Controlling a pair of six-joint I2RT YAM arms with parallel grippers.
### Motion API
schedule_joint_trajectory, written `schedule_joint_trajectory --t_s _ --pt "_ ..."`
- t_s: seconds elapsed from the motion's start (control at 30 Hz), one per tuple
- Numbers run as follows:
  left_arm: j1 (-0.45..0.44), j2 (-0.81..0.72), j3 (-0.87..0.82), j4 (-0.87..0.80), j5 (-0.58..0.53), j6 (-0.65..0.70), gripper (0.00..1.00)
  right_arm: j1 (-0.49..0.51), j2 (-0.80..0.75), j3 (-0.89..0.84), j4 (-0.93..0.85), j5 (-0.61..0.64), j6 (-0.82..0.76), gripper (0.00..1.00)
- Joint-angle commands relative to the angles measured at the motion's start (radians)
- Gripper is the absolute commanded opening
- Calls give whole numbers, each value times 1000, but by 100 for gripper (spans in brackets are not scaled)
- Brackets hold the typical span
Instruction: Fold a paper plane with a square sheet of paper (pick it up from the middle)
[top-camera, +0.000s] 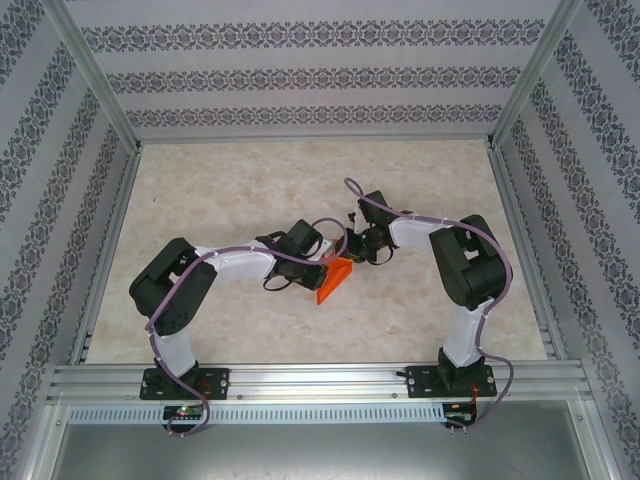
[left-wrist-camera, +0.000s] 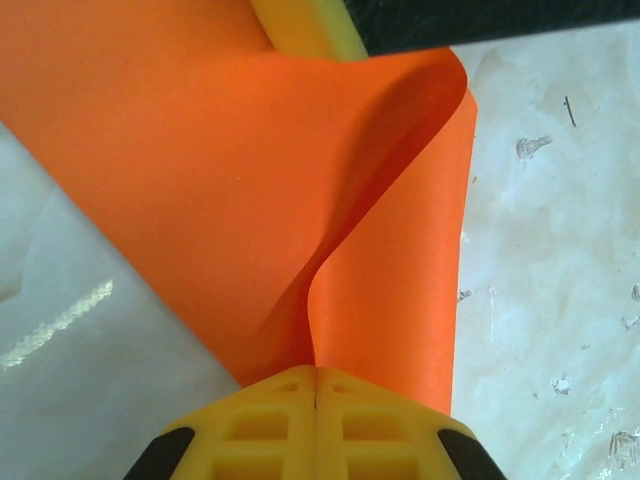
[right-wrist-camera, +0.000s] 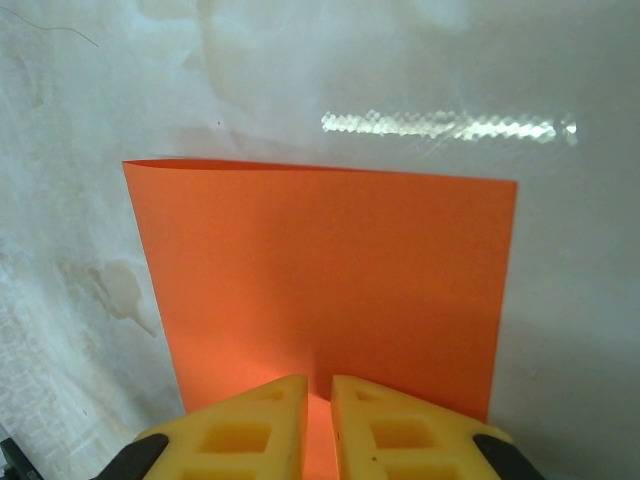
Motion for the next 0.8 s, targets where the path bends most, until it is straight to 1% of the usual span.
schedule_joint_trajectory --t_s 0.0,0.33,0.77 --pt "12 -26 -1 16 -24 -13 1 4 19 -8 -3 38 -1 16" --pt "12 6 40 -10 -34 16 3 4 22 -18 10 37 5 16" --pt "12 10 1 11 -40 -8 5 4 19 -21 21 35 13 16"
